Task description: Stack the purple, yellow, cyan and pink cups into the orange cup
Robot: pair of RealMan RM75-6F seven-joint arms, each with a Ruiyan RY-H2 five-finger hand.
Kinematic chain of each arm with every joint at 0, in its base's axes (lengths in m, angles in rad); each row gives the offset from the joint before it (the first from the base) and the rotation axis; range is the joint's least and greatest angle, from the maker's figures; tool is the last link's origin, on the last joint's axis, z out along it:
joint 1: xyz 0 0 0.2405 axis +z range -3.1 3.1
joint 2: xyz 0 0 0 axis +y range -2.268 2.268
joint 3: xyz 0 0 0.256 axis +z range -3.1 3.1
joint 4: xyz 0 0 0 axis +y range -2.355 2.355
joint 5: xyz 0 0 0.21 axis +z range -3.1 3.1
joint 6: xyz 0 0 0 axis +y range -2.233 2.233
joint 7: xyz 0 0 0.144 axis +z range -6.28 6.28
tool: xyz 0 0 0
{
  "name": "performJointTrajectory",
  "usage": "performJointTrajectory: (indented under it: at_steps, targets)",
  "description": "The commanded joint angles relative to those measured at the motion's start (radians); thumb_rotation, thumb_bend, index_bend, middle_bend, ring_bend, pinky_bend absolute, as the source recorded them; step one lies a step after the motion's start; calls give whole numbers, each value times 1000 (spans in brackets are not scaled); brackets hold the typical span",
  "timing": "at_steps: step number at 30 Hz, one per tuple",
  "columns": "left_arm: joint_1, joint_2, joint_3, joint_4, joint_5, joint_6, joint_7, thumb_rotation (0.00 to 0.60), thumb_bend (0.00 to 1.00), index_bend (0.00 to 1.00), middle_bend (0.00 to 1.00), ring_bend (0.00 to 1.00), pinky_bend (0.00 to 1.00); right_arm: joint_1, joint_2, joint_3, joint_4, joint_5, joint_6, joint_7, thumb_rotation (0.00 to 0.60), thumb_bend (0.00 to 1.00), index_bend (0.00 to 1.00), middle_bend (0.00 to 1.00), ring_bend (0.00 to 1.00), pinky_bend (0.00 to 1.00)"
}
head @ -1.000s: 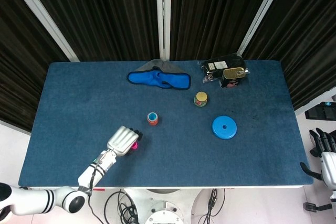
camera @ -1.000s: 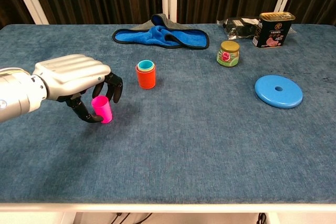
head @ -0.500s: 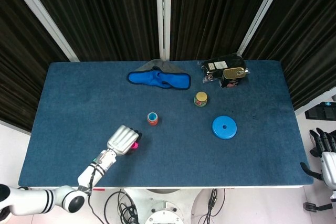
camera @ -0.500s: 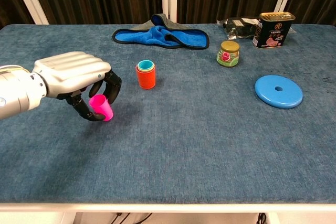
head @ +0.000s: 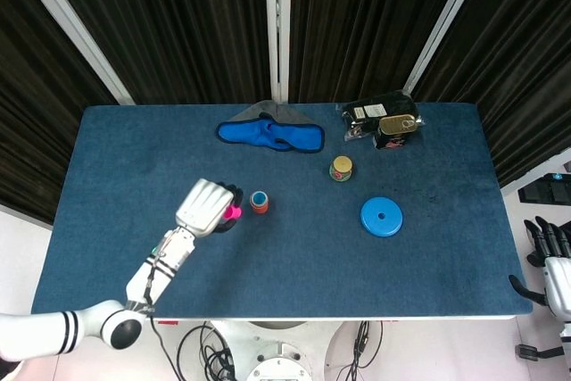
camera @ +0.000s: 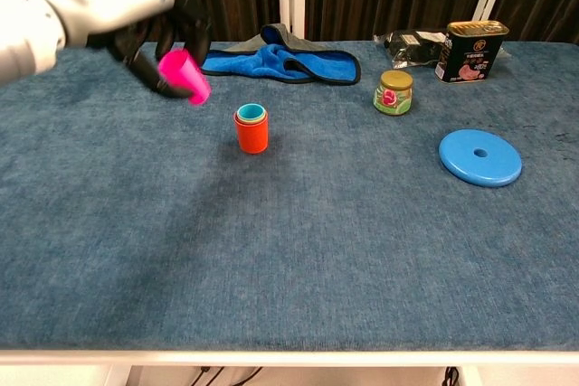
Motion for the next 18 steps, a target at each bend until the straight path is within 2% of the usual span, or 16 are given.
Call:
performJointTrajectory:
  at_steps: [1, 12, 18]
  targets:
    - [-49, -24, -40, 21, -36, -41, -25, 600, 268, 541, 538, 572, 724, 2, 1, -1, -3, -6, 1, -3, 600, 169, 0, 0, 0, 0]
    - [-126, -188, -47, 278, -90, -123, -84, 600, 284, 537, 537, 572, 724, -1, -5, 1, 6, -22, 26, 15, 600, 169, 0, 0, 0, 0]
    - [-144, -232, -51, 365, -105, -147, -118, 600, 285, 532, 536, 572, 724, 2, -7, 2, 16, -13, 15, 24, 600, 169, 0, 0, 0, 0]
